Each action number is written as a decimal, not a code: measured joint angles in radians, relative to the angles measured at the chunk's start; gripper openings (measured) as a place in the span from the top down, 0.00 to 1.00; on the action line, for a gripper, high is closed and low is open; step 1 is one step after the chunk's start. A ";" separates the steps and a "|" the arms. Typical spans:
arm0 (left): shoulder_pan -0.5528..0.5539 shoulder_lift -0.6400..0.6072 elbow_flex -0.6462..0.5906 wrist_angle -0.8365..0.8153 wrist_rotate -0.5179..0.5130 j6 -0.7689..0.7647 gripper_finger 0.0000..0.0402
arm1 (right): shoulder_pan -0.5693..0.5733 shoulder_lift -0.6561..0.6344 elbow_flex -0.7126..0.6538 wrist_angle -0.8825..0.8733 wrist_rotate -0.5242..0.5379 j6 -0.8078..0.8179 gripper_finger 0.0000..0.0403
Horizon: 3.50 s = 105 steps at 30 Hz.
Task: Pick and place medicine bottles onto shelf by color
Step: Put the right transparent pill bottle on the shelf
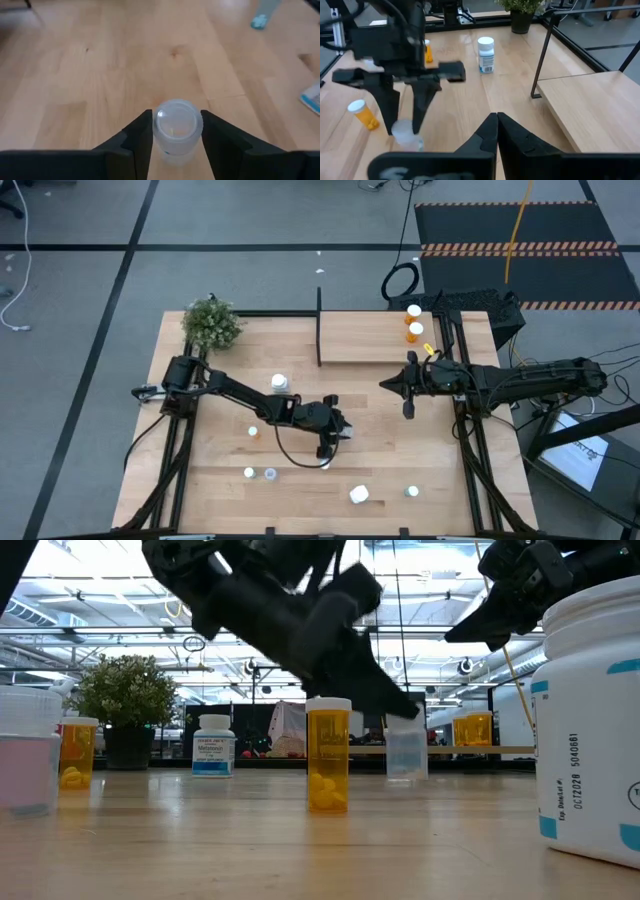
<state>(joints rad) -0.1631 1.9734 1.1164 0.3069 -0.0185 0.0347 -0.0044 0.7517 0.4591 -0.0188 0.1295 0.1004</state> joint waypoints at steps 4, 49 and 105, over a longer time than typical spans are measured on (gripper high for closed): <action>0.001 -0.073 0.001 -0.030 0.001 0.080 0.63 | 0.000 0.001 0.000 0.000 0.000 0.031 0.99; 0.104 -0.378 0.002 -0.133 0.388 0.489 0.62 | 0.046 0.724 0.116 0.949 -0.509 0.169 0.33; 0.027 -0.465 0.000 -0.140 -0.201 0.173 0.27 | 0.094 0.551 0.139 0.610 0.217 -0.112 0.61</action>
<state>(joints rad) -0.1366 1.5080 1.1168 0.1670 -0.2191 0.2079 0.0891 1.3025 0.5983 0.5915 0.3463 -0.0115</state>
